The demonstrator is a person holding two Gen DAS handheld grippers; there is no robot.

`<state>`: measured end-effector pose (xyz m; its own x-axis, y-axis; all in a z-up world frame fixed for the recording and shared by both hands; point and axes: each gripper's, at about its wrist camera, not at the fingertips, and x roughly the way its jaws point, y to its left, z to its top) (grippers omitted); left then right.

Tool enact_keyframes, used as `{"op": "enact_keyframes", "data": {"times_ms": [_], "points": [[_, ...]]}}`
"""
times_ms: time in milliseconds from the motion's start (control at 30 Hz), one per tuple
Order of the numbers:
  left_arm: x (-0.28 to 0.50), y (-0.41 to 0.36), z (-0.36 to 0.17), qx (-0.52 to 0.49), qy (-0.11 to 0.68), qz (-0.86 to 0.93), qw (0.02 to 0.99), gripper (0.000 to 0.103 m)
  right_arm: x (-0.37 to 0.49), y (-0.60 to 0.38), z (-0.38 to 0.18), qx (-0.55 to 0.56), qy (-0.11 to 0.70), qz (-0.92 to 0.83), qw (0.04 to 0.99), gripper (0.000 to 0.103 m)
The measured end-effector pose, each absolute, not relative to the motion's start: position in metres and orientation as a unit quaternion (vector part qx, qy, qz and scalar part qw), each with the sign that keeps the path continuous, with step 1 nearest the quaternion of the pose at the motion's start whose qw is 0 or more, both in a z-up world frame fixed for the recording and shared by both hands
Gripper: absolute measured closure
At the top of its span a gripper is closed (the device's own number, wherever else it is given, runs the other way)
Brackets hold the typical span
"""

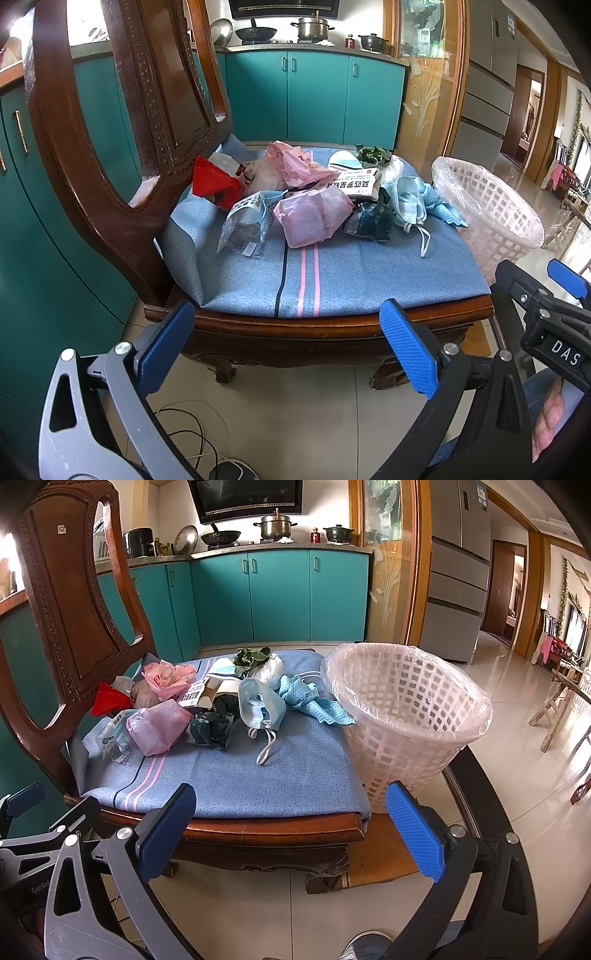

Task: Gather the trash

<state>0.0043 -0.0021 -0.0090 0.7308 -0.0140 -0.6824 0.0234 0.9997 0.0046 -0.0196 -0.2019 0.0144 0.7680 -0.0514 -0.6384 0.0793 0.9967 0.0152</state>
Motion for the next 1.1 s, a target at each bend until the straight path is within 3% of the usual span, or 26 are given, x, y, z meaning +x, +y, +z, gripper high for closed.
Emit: {"op": "enact_keyframes", "data": {"times_ms": [267, 667, 1100], "points": [[0.006, 0.01, -0.003, -0.02, 0.352, 0.008, 0.936, 0.003, -0.021, -0.205, 0.017, 0.033, 0.332, -0.032, 0.942, 0.003], [0.089, 0.071, -0.007, -0.297, 0.344, 0.115, 0.883, 0.004, -0.014, -0.2, 0.01, 0.042, 0.35, -0.018, 0.936, 0.003], [0.196, 0.095, -0.037, -0.39, 0.345, 0.201, 0.83, 0.012, -0.003, -0.204, -0.003, 0.052, 0.377, -0.014, 0.925, 0.003]]}}
